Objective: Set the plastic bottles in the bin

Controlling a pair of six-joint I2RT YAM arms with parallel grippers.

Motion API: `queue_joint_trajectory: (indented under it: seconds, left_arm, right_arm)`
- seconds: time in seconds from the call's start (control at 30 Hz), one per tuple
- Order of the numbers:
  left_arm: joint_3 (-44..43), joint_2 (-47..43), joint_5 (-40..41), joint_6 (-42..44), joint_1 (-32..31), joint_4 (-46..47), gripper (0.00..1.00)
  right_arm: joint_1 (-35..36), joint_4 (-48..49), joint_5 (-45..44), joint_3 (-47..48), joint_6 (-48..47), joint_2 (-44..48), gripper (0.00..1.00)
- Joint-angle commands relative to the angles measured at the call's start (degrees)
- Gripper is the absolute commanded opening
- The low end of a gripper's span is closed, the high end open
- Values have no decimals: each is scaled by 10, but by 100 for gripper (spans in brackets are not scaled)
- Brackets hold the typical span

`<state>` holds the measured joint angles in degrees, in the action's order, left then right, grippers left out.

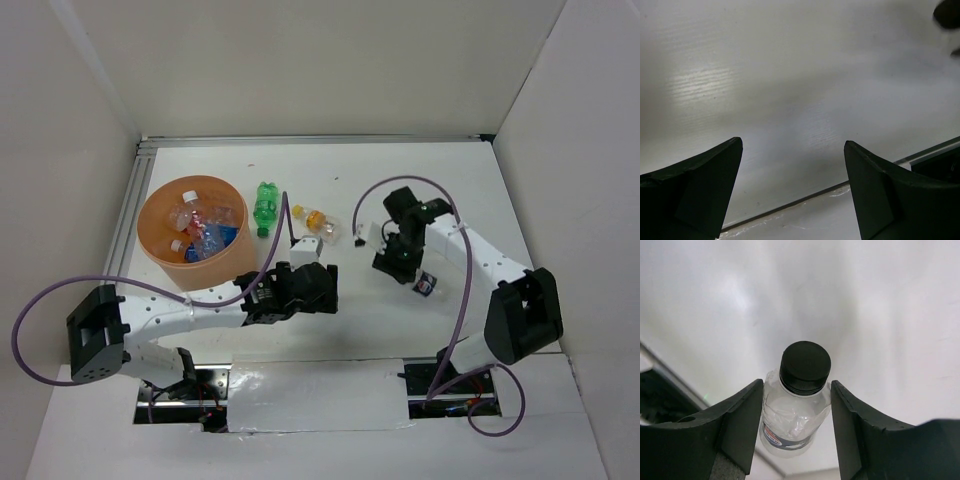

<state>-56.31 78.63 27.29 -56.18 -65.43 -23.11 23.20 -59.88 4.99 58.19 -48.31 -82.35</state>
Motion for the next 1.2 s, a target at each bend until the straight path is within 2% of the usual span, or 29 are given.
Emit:
queue_joint_trajectory:
  seconds: [0.0,0.2,0.23,0.3,0.33,0.43,0.47,0.57,0.67,0.7,0.8,0.83,0.97,1.17]
  left_arm:
    - [13,-10,7,-40,-14,-3,95]
    - [30,-16,13,-60,-43,-9,95]
    - [36,-25,13,-65,-51,-9,95]
    - [57,-36,13,-65,-58,15,94]
    - [64,-41,13,-65,-59,21,94]
    - [95,-59,7,-65,-71,42,94]
    - [114,-65,1,-65,-77,47,94]
    - [153,-79,-10,-75,-82,71,94]
    - [166,-79,-18,-82,-82,78,94]
    - [166,-79,-18,-82,-88,78,94]
    - [166,-63,-18,-75,-94,73,94]
    - [159,-58,-13,-74,-100,73,94]
    - [146,-27,-8,-47,-106,68,94]
    - [126,-2,5,-35,-111,54,94]
  right_arm:
    - [-9,-31,67,106,-31,-19,7]
    - [-20,-50,124,284,-23,-69,7]
    - [-20,-50,138,336,-18,-74,7]
    - [-20,-50,156,396,-2,-96,7]
    - [-20,-59,174,465,4,-105,7]
    - [-6,-80,203,581,36,-155,7]
    - [5,-75,221,657,45,-179,7]
    - [36,-37,258,768,100,-206,7]
    - [63,104,297,759,188,-198,7]
    - [81,202,309,742,213,-180,7]
    - [121,370,353,697,320,-164,7]
    - [132,395,361,697,375,-177,8]
    - [186,462,397,740,475,-246,8]
    - [237,501,402,758,534,-334,12]
